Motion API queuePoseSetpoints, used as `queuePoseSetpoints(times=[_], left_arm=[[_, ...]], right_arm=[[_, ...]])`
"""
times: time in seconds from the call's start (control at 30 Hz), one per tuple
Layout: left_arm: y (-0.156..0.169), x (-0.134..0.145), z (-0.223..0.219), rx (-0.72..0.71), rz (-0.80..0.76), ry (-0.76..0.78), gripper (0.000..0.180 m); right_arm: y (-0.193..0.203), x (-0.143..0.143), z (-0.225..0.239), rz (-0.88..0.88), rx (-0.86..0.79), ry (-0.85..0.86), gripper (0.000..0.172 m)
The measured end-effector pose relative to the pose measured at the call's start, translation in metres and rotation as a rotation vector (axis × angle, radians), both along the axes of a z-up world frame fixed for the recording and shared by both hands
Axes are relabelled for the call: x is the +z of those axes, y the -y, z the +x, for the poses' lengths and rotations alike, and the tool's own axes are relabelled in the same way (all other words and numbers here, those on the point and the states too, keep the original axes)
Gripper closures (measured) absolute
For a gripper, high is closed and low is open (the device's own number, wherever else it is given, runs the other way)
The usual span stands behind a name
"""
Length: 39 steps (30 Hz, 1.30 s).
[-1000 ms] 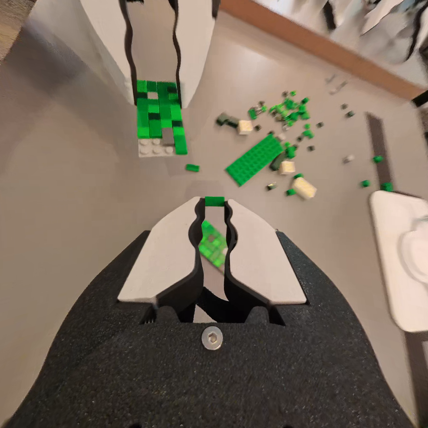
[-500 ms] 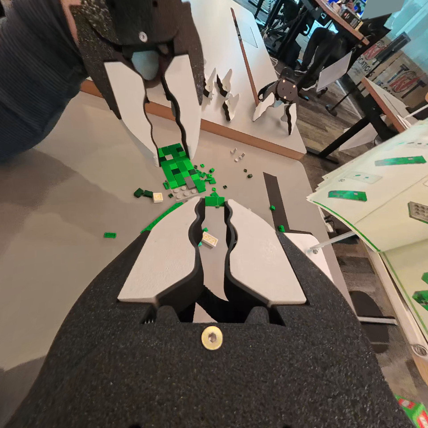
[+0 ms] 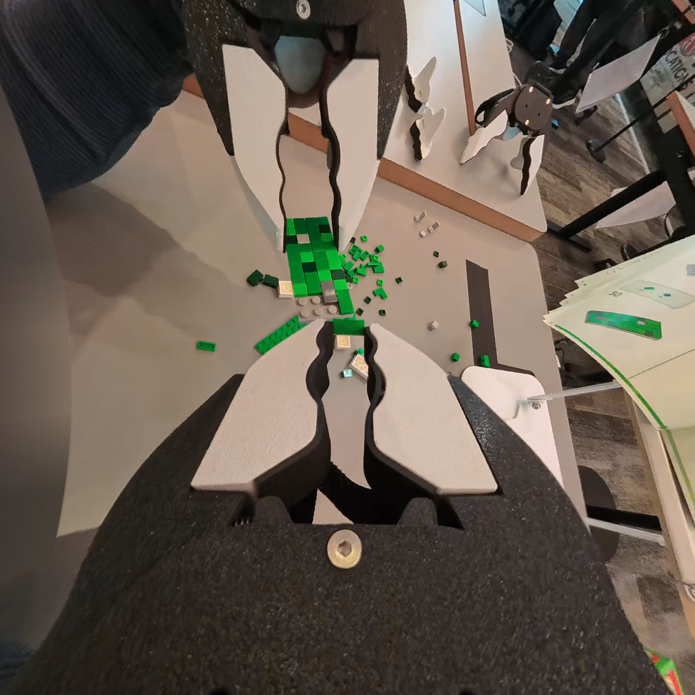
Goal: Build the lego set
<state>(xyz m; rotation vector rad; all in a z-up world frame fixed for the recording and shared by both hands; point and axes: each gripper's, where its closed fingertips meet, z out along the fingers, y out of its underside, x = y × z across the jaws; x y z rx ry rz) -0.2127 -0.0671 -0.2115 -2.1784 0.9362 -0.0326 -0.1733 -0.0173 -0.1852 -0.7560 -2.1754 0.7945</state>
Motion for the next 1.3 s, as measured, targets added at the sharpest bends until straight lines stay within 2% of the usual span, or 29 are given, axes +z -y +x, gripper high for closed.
queuePoseSetpoints(times=[0.17,0.3,0.73,1.3], left_arm=[[0.001,-0.002,0.011,-0.058,-0.018,0.052,0.148],[0.000,-0.007,0.012,-0.063,-0.045,0.023,0.148],[0.000,-0.018,0.025,-0.112,-0.121,0.048,0.149],[-0.003,-0.014,0.032,-0.136,-0.098,0.069,0.149]], right_arm=[[0.010,-0.012,0.011,-0.012,0.058,0.103,0.157],[0.024,-0.016,0.019,-0.048,0.131,0.149,0.157],[0.016,-0.040,0.019,0.016,0.049,0.285,0.156],[0.017,-0.038,0.026,0.046,0.016,0.304,0.156]])
